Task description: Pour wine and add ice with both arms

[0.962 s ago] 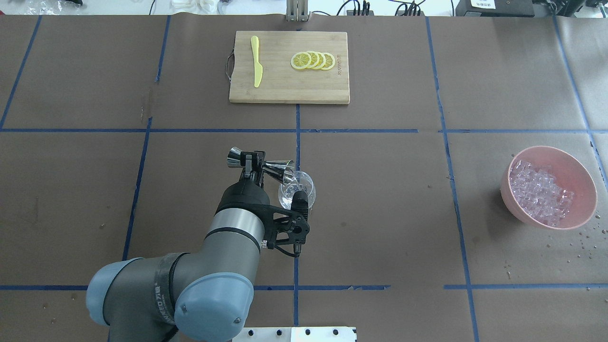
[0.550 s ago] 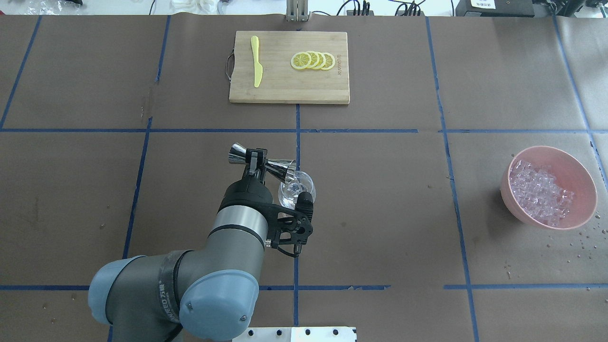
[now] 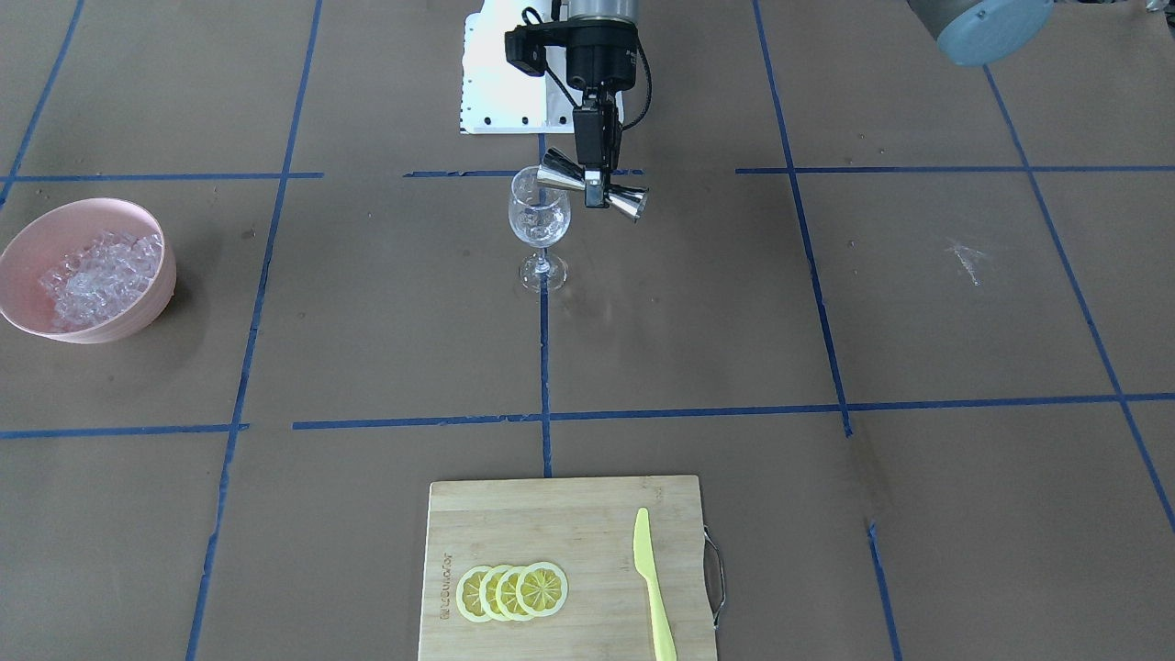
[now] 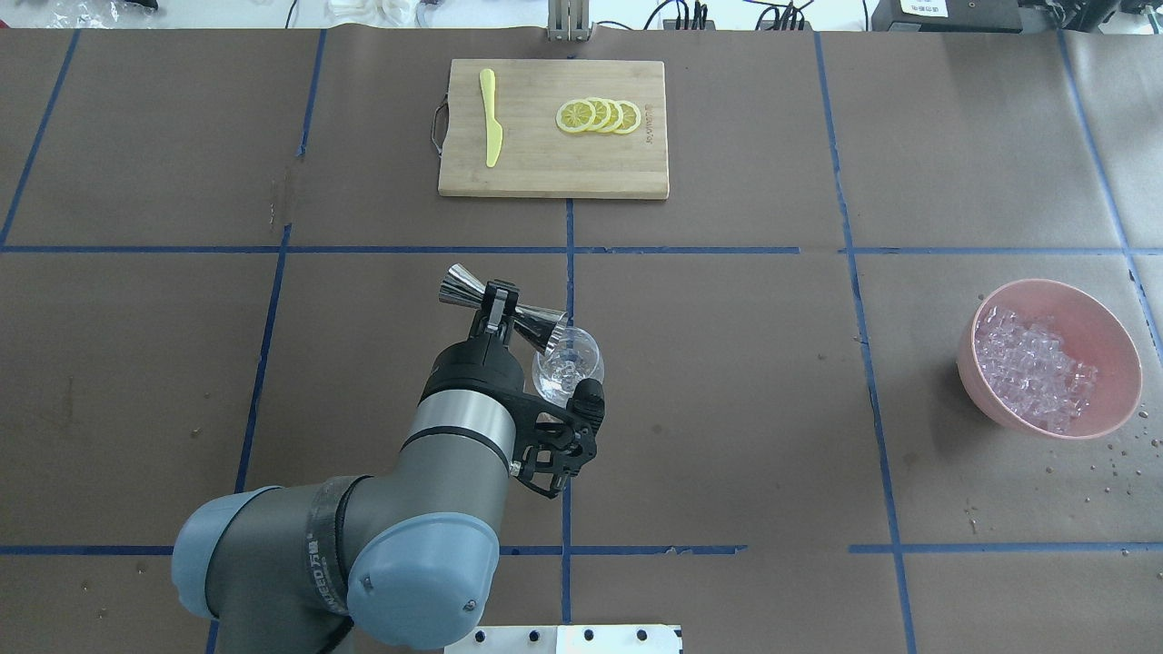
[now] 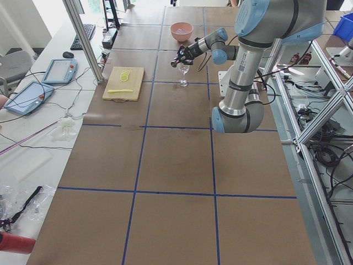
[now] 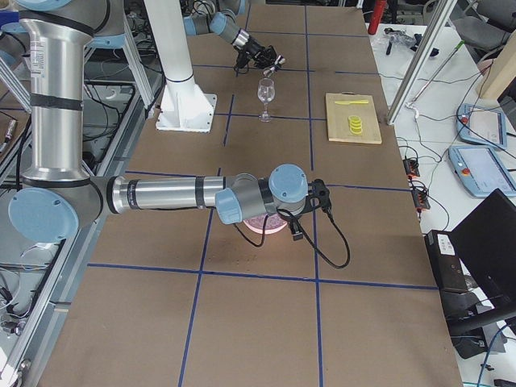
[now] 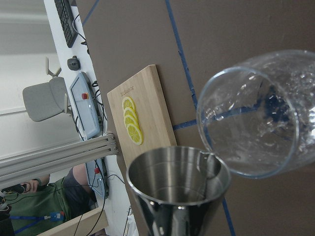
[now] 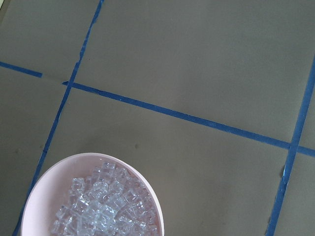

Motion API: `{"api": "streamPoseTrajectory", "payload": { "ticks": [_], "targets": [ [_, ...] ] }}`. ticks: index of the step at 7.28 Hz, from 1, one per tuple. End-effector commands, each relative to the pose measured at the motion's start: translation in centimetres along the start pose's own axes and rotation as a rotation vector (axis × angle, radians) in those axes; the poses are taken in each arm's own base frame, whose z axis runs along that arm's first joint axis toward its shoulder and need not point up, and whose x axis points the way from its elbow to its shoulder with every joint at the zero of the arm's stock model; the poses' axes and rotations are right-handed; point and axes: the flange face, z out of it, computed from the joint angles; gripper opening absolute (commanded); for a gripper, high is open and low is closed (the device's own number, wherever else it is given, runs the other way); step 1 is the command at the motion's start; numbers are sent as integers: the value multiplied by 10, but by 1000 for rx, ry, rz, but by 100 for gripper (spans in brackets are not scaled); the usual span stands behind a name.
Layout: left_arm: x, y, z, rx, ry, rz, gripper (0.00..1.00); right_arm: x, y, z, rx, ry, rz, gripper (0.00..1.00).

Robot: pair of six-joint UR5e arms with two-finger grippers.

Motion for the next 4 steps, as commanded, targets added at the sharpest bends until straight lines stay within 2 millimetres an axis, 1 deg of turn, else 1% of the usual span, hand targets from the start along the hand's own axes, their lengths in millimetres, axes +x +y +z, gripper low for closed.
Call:
{"api": "streamPoseTrajectory", "payload": {
  "ticks": [1, 2, 3, 4],
  "targets": [
    [-6, -1, -2, 5, -5, 6, 0, -4, -1, 8, -16, -6, -7, 100],
    [-13, 3, -3, 8, -15, -32, 0, -7, -2, 12, -24, -8, -14, 100],
    [-15, 9, -4, 16, -23, -148, 0, -11, -4, 15, -28, -11, -22, 100],
    [-19, 14, -3, 32, -37, -312, 0, -19, -13, 18, -31, -14, 23, 100]
  ]
}}
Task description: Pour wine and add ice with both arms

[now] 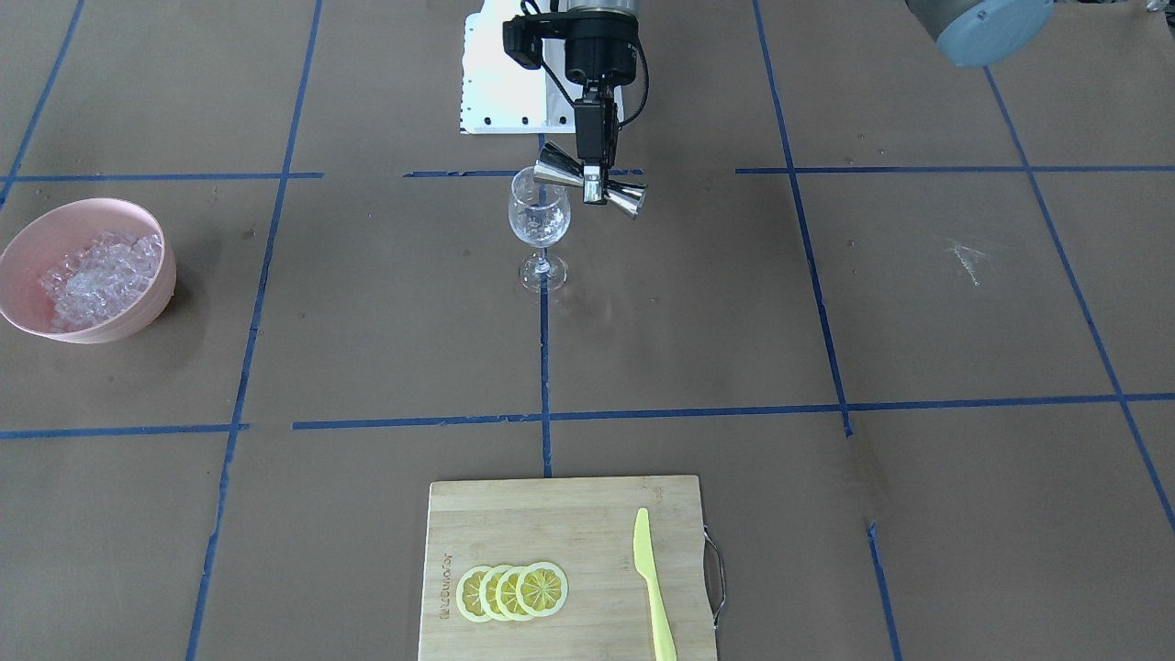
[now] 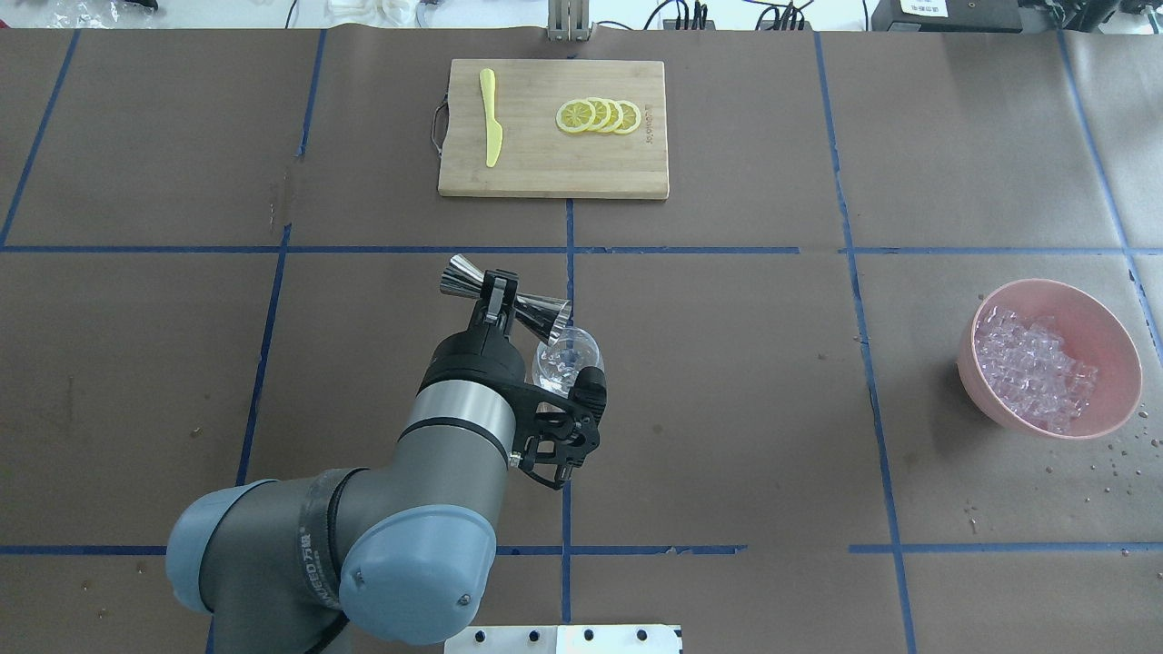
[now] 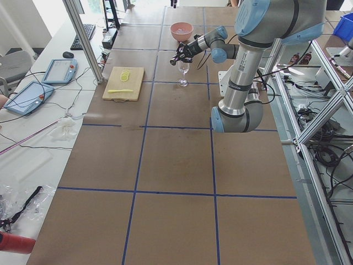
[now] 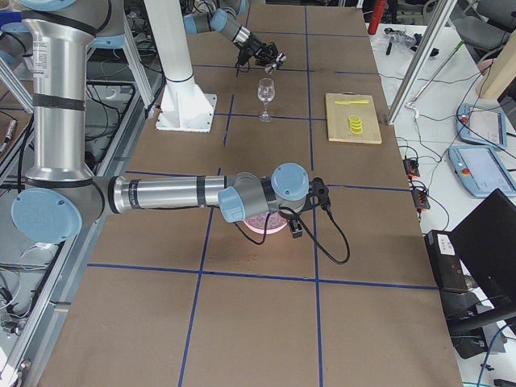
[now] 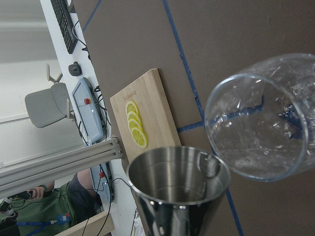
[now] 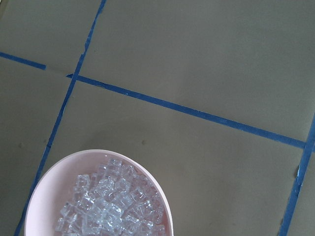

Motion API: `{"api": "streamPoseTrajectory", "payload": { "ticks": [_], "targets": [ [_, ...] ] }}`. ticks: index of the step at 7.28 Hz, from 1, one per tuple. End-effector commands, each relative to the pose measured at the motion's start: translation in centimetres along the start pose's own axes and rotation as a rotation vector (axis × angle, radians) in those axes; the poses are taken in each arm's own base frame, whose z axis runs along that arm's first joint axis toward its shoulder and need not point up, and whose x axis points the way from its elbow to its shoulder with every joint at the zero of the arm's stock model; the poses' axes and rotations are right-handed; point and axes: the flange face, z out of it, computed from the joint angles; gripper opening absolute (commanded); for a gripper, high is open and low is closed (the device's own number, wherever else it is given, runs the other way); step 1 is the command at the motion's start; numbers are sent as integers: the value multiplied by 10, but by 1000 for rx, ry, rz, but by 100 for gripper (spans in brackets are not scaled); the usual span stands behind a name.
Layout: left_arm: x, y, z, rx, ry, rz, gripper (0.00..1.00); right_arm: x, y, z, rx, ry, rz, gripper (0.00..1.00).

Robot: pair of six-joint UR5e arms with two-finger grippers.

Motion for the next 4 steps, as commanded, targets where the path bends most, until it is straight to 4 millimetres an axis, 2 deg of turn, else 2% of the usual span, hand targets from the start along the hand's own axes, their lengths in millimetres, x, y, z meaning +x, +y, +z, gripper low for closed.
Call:
{"api": "streamPoseTrajectory", "payload": {
  "ticks": [1, 2, 4],
  "targets": [
    [1, 20, 5, 49, -28, -379, 0, -24, -16, 13, -20, -7, 81, 100],
    [18, 43, 10, 87, -29, -613, 0, -29, -18, 18, -28, -10, 111, 100],
    [47, 81, 22, 70, -18, -821, 0, -49, -21, 27, -40, 5, 123, 100]
  ]
}}
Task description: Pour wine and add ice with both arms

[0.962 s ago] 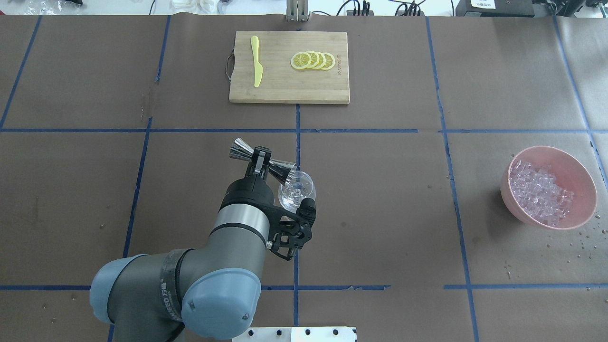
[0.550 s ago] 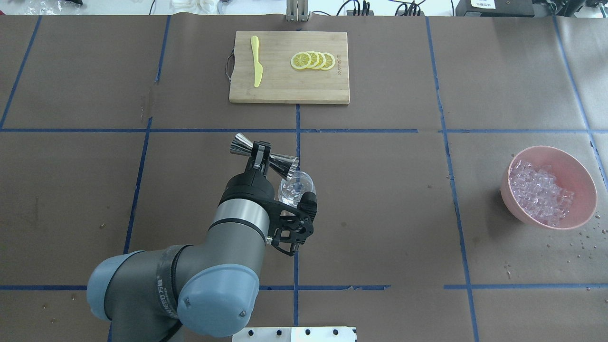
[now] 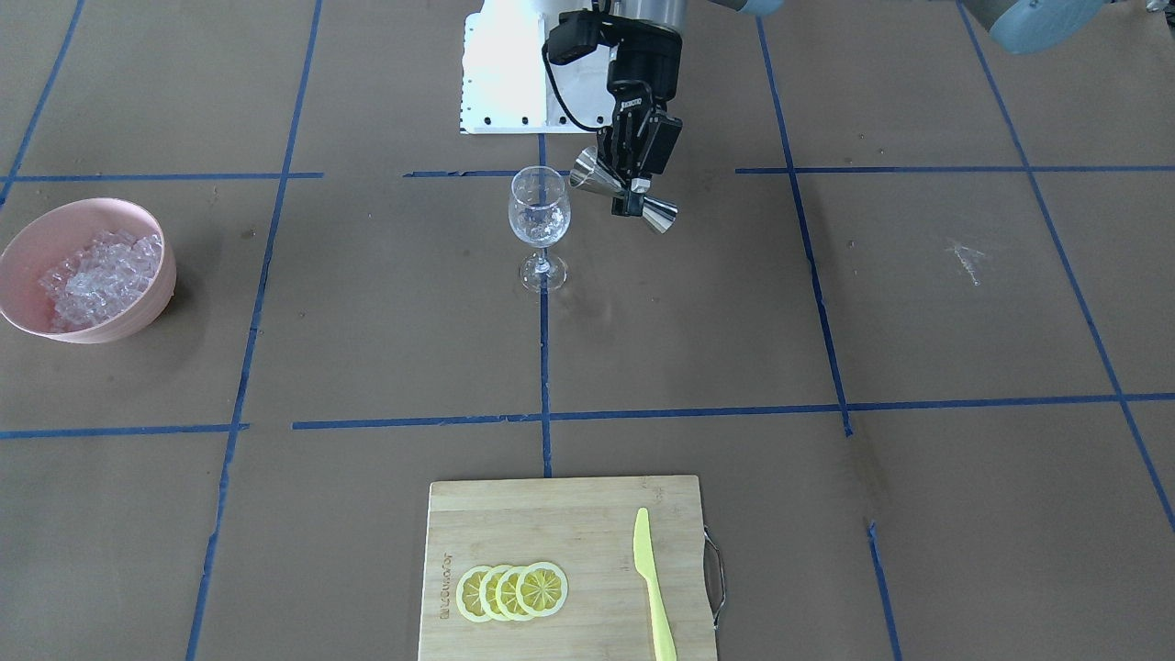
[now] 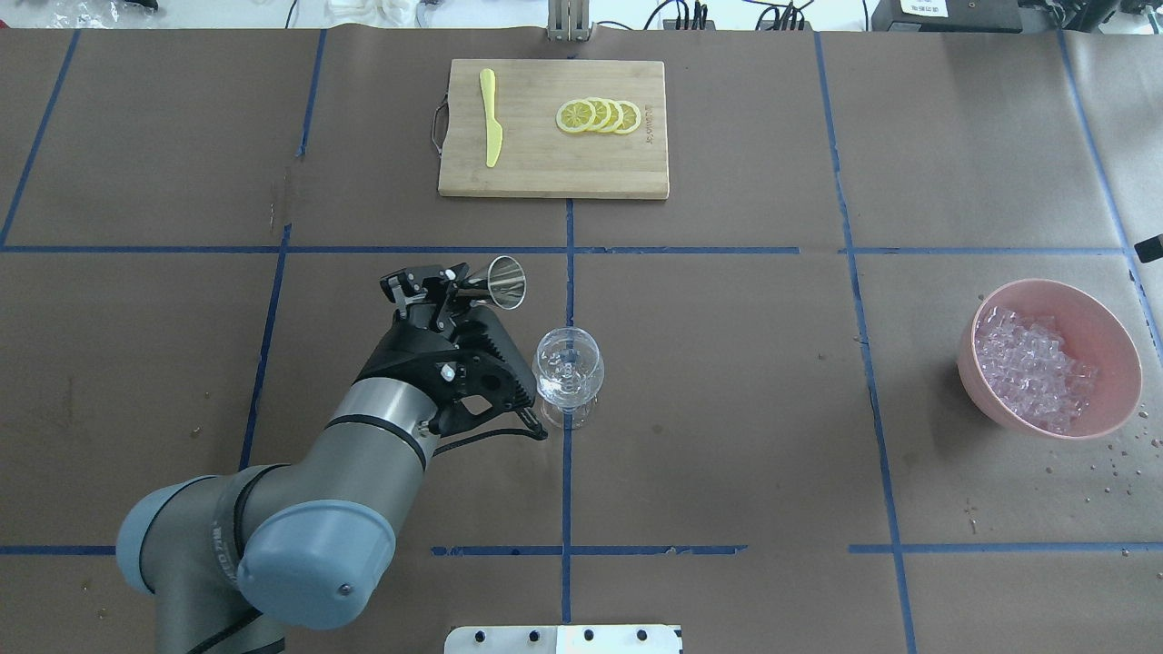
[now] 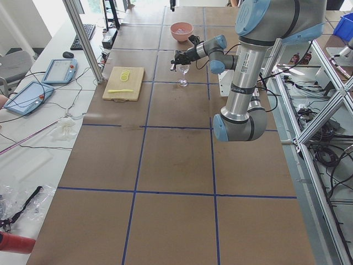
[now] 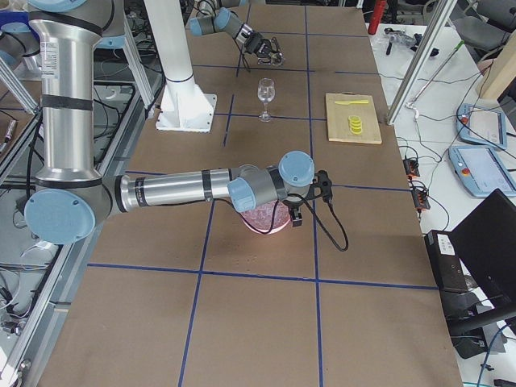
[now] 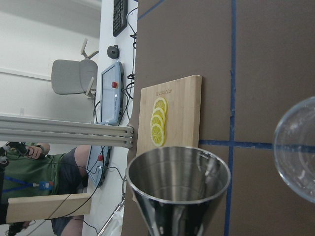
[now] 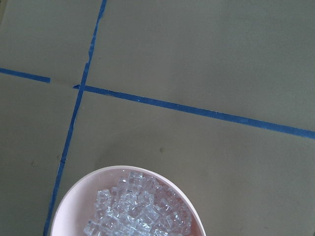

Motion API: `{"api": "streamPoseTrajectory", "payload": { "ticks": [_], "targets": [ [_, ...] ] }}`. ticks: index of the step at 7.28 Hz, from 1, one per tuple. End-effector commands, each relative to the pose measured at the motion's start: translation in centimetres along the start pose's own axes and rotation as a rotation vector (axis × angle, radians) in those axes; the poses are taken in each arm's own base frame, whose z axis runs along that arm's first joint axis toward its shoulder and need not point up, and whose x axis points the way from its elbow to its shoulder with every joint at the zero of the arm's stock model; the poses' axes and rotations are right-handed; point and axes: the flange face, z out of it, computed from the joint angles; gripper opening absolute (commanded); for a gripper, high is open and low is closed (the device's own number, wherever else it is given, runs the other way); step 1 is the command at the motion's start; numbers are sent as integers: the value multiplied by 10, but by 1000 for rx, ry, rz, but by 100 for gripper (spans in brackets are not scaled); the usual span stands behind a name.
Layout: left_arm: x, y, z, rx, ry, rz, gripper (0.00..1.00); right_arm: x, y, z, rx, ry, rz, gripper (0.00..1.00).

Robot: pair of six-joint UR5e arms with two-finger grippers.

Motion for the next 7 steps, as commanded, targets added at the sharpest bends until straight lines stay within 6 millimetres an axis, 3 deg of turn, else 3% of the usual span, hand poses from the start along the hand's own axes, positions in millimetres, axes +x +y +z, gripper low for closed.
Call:
{"api": "streamPoseTrajectory", "payload": {
  "ticks": [1, 2, 4, 6, 7],
  "targets": [
    [-4, 48, 4, -19, -4, -250, 0, -23, -2, 11, 0, 30, 21, 100],
    [-7, 77, 6, -33, -10, -355, 0, -22, 1, 12, 10, 37, 10, 100],
    [-32, 179, -2, 9, 1, -492, 0, -22, 1, 13, 14, 47, 5, 100],
    [-55, 305, -4, 109, 35, -701, 0, -23, 1, 13, 18, 55, 1, 100],
    [-57, 337, 2, 147, 16, -758, 0, -24, 1, 12, 22, 54, -5, 100]
  ]
}}
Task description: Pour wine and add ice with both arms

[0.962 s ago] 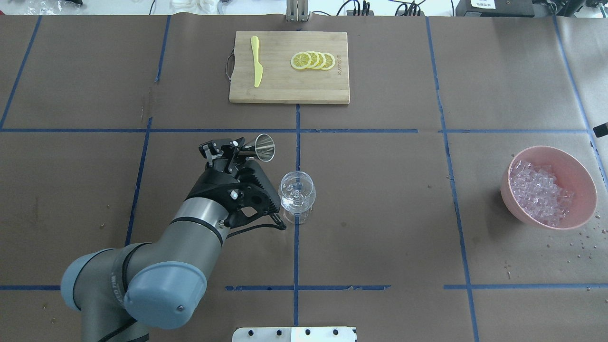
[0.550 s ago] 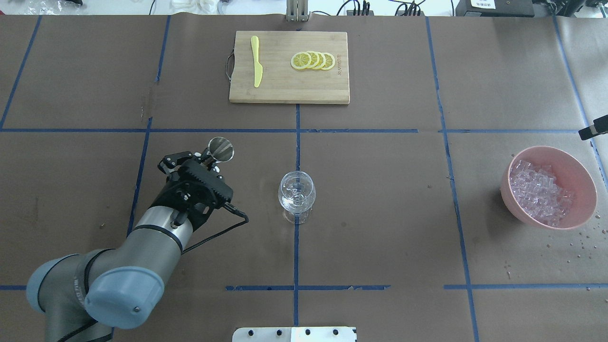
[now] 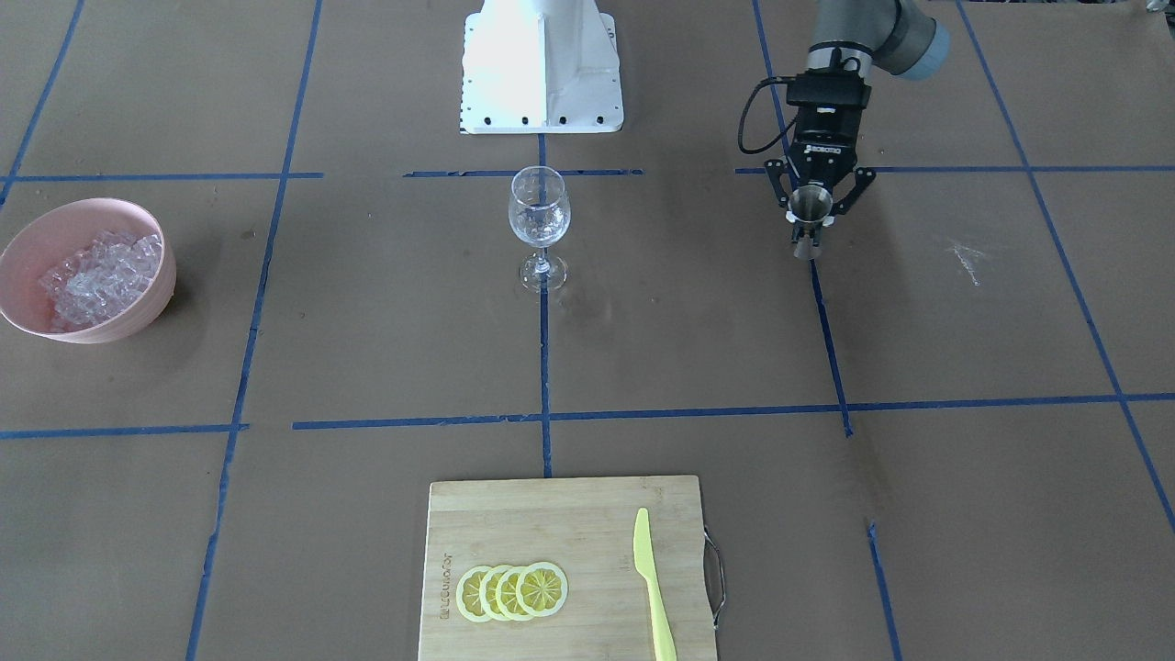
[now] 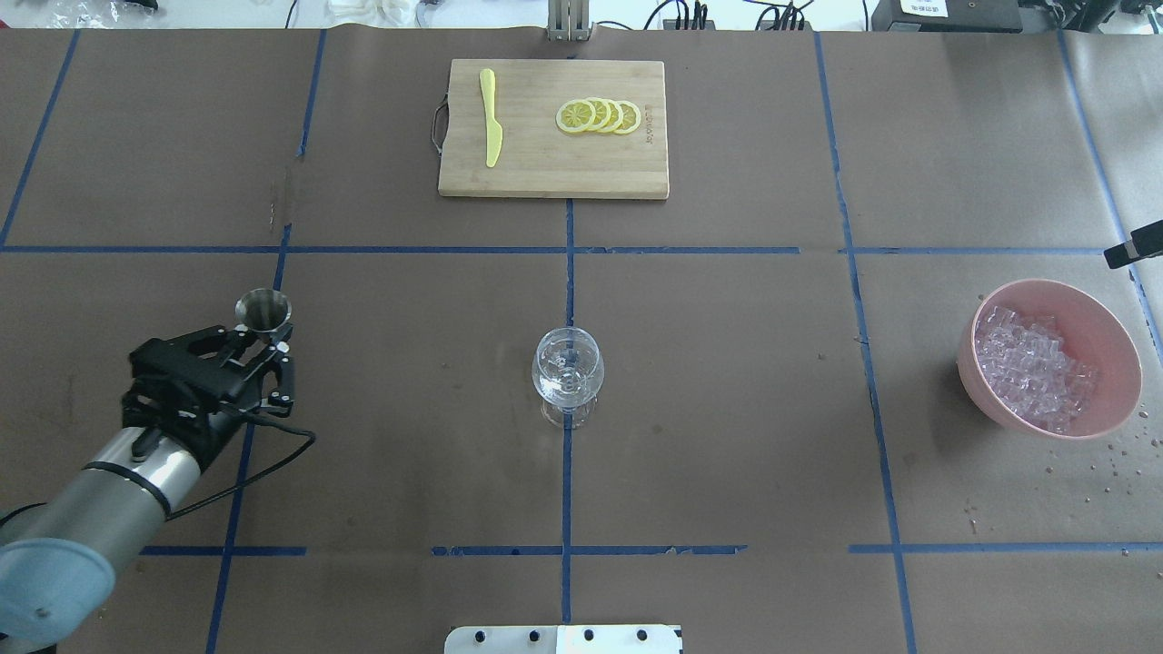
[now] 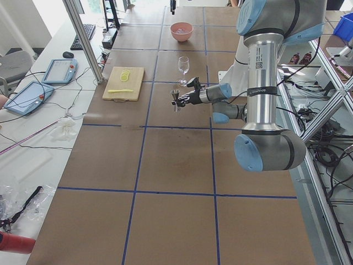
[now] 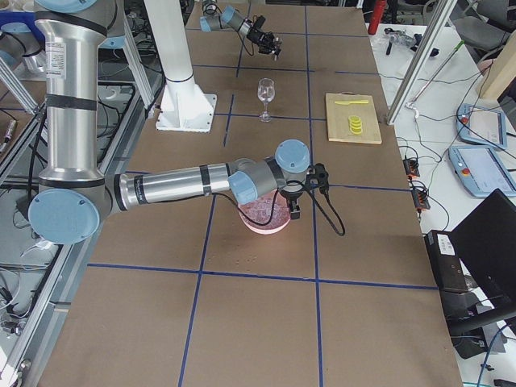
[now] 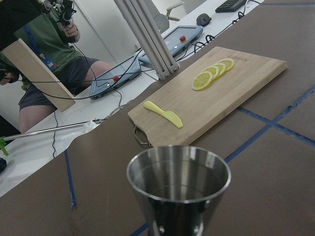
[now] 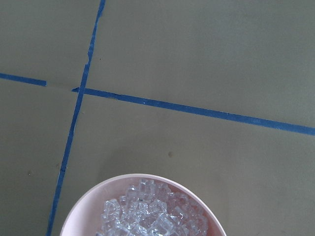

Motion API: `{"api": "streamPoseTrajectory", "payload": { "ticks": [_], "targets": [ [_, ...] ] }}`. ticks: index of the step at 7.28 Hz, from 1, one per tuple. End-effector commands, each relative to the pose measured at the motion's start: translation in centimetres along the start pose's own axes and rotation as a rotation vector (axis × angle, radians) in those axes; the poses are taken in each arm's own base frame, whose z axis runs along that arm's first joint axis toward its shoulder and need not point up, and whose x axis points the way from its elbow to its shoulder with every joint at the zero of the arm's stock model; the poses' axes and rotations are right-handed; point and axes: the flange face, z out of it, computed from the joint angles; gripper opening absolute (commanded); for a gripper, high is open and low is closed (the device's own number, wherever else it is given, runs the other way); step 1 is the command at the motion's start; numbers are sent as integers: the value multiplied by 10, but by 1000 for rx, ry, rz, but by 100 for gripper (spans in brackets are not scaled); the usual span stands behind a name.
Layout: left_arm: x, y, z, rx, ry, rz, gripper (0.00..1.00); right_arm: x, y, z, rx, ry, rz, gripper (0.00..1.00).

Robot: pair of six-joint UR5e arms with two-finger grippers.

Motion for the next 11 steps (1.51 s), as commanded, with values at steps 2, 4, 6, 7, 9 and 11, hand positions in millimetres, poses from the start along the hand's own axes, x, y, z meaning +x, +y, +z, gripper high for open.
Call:
{"api": "streamPoseTrajectory", "payload": {
  "ticks": [2, 4, 6, 7, 9, 11],
  "targets": [
    [-61, 77, 1, 10, -20, -191, 0, -3, -1, -3, 13, -1, -15, 100],
    [-63, 85, 1, 1, -25, -196, 0, -9, -2, -7, 23, 3, -24, 100],
    [-58, 100, 1, -19, -22, -255, 0, -10, -2, -8, 23, 1, -25, 100],
    [-55, 103, -1, -26, -14, -264, 0, -12, -2, -8, 24, 0, -27, 100],
    [-49, 105, -5, -4, -22, -264, 0, -12, -2, -8, 23, -2, -27, 100],
    [-45, 112, -8, 21, -39, -253, 0, -12, -2, -8, 23, -2, -27, 100]
  ]
}}
